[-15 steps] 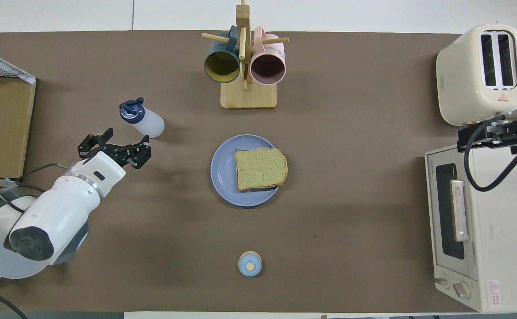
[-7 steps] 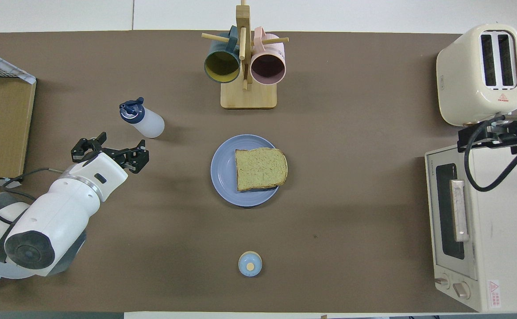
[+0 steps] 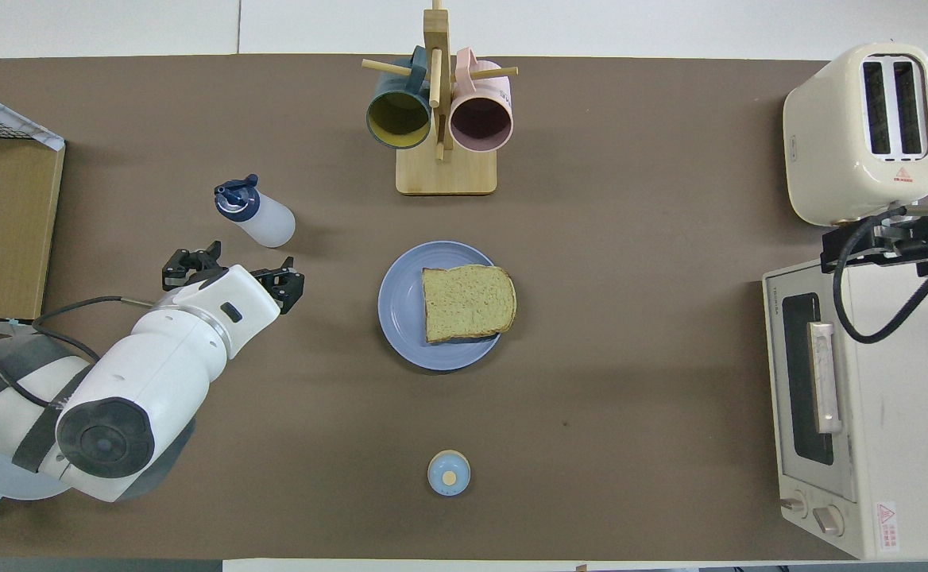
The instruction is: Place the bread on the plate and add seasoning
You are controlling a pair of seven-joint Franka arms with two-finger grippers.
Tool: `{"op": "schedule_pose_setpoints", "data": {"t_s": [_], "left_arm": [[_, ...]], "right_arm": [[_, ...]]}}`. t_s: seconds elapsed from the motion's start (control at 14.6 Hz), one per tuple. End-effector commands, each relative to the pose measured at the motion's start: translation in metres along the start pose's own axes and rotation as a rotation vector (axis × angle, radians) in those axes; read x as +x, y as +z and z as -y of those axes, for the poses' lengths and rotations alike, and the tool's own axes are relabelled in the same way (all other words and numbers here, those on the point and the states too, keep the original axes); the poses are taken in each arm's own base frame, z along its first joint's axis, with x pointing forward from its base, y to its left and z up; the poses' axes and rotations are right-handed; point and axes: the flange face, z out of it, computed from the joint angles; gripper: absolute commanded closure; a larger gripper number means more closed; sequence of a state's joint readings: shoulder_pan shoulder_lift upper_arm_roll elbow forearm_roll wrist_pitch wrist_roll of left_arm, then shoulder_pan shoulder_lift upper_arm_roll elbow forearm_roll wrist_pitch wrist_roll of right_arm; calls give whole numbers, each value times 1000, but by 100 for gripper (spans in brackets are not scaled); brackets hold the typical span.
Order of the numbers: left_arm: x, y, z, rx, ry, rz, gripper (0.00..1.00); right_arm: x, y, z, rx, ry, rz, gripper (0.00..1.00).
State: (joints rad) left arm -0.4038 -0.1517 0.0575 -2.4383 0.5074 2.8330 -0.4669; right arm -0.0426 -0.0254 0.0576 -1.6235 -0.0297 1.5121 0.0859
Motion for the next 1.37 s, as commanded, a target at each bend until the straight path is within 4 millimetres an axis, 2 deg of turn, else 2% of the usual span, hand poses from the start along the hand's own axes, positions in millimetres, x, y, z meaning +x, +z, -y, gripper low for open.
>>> {"op": "schedule_pose_setpoints", "data": {"t_s": [0.0,0.14,0.27,0.34,0.48,0.62,0.82,1.1,1.31], "left_arm": [[23,-20,-19,-2,-34,36,0],[45,-34,-28,-4,-62,66,0],[65,-47,-28,-7,-98,83,0],[74,-50,-28,-14,-119,89,0],[95,-58,-25,-27,-167,95,0],[120,-71,-19,-43,-215,93,0],[146,-83,0,-63,-291,65,0],[163,-84,45,-37,-353,40,0],[172,-84,80,-62,-347,88,0]], "right_arm": [[-3,-3,-4,-15,-20,4,0],[-5,-3,0,-16,-33,8,0],[-8,-2,9,-18,-49,21,0],[-10,-3,23,-20,-81,18,0],[-7,7,47,97,-117,-41,0],[-15,38,57,251,-78,-102,0],[-22,44,71,258,-96,-103,0],[-15,11,58,38,-144,-57,0],[-11,4,37,-17,-120,-24,0]]}}
